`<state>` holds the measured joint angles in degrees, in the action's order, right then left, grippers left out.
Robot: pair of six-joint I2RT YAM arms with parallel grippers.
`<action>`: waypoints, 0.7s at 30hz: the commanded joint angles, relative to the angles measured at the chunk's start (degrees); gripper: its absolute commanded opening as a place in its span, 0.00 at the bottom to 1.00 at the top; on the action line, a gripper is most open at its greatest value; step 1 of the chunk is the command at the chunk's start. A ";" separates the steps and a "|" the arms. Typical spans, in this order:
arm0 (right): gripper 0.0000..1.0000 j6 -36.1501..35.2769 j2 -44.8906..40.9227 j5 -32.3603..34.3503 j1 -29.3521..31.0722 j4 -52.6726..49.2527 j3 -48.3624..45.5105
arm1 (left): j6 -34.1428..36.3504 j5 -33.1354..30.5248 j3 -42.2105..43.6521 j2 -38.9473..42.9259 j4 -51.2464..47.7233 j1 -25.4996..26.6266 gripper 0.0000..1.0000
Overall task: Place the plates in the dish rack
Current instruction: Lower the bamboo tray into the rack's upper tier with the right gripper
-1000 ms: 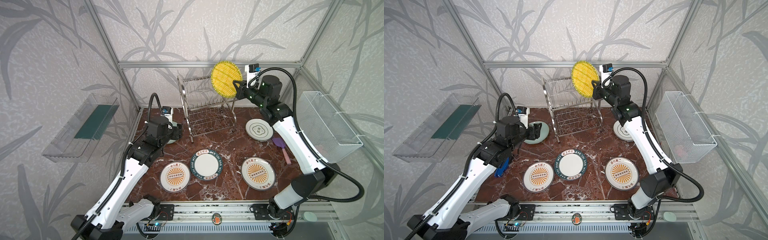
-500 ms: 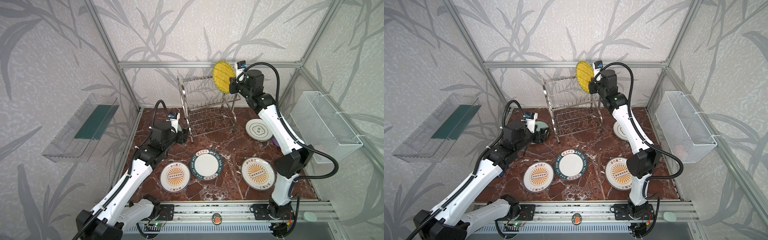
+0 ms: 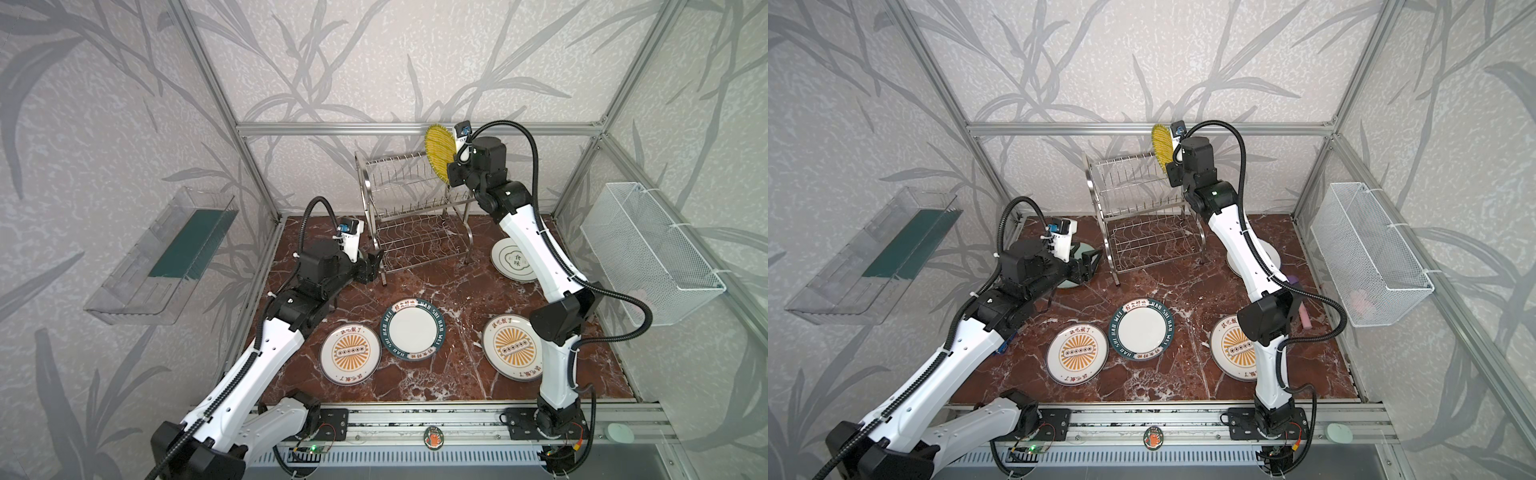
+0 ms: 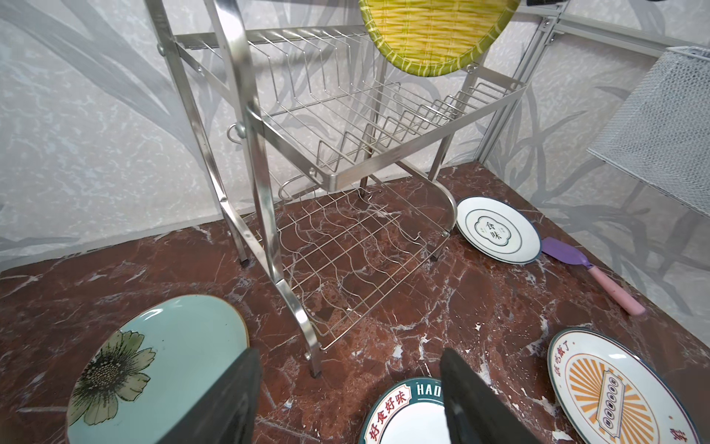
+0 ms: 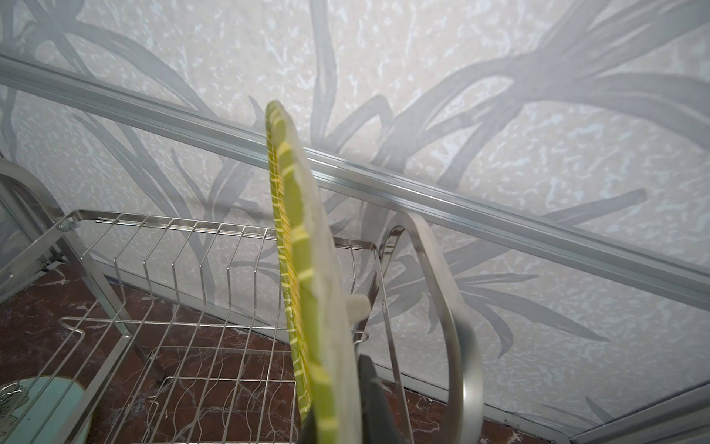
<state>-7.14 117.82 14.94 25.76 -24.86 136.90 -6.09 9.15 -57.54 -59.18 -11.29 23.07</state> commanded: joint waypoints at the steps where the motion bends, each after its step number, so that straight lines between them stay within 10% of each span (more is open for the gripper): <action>1: 0.00 -0.44 0.67 3.89 0.19 1.20 3.06 | 0.70 3.18 1.32 1.10 2.32 -0.43 0.72; 21: 0.00 0.42 0.68 8.04 0.43 -0.90 1.12 | 0.99 4.61 1.61 0.90 1.88 -0.45 0.72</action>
<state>-7.27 118.08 21.65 25.93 -27.86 137.60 -6.04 12.75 -56.47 -59.07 -10.26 22.83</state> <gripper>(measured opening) 0.095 0.716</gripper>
